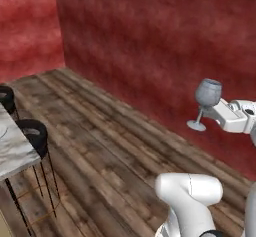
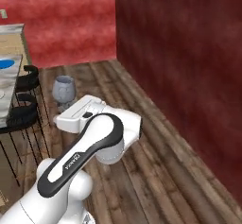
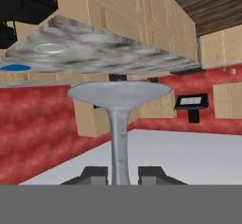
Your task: Retrieve the wine glasses from the counter and place one next to each plate.
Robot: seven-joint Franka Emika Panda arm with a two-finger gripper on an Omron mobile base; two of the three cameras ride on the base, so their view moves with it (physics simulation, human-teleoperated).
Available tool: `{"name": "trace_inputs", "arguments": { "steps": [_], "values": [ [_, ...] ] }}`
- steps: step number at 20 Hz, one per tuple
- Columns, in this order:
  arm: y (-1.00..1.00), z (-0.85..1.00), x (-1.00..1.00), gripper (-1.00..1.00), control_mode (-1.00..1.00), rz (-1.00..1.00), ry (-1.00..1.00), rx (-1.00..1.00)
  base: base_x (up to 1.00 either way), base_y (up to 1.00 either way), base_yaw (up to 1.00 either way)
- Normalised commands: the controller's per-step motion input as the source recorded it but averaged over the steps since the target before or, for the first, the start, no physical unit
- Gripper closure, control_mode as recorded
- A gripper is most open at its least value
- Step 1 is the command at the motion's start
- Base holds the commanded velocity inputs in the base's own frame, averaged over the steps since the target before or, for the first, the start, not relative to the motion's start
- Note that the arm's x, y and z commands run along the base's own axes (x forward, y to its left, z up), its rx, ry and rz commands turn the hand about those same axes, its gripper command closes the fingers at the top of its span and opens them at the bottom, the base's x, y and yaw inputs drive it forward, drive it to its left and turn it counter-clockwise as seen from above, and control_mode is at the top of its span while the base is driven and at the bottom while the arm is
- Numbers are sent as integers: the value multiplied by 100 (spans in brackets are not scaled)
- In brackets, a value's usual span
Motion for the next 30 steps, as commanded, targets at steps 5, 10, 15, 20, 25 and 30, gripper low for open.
{"name": "trace_inputs", "arguments": {
  "steps": [5, 10, 15, 20, 25, 30],
  "values": [
    [0, 0, 0, 100, 100, 0, 0, 0, 100, -63, 64],
    [0, 0, 0, 100, 100, 0, 0, 0, 100, -55, 68],
    [0, 0, 0, 100, 100, 0, 0, 0, 100, -59, 68],
    [0, 0, 0, 100, 100, 0, 0, 0, 88, -62, 71],
    [0, 0, 0, 100, 100, 0, 0, 0, 84, -68, 70],
    [0, 0, 0, 100, 100, 0, 0, 0, 78, -73, 69]
  ]
}}
